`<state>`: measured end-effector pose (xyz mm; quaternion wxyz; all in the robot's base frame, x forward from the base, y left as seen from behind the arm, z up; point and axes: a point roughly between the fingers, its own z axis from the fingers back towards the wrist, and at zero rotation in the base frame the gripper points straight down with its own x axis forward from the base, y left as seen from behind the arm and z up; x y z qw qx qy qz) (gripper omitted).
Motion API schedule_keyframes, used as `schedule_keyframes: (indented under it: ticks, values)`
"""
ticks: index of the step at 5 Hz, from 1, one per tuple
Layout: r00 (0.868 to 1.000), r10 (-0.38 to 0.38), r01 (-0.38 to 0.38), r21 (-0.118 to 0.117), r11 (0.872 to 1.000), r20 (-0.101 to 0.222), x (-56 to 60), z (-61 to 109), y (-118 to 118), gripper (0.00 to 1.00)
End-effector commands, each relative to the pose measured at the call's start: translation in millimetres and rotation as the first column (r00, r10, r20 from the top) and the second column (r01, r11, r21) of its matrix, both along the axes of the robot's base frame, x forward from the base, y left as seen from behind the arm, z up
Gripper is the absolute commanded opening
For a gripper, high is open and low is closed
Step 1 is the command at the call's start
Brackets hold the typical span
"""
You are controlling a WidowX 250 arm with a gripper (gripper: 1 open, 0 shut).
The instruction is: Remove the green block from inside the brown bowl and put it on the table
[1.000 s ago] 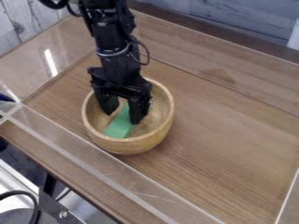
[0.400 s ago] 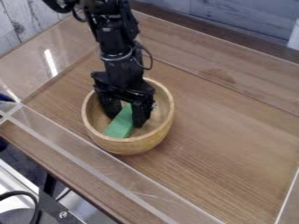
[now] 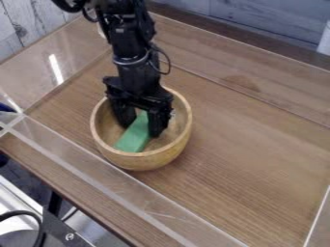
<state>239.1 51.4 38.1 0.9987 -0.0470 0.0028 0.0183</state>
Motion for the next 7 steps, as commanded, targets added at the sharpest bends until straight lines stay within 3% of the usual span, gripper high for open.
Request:
schedule_keyframes:
  ticks: [1,4,7]
  values:
    - [0.999,-0.008,0.007,0.013,1.000,0.054,14.4,11.4,0.8,1.00]
    - [0.998,-0.014,0.013,0.014,1.000,0.067,20.9,17.8,-3.2,1.00]
    - [0.998,-0.016,0.014,0.018,1.000,0.060,22.6,17.3,-6.3,1.00]
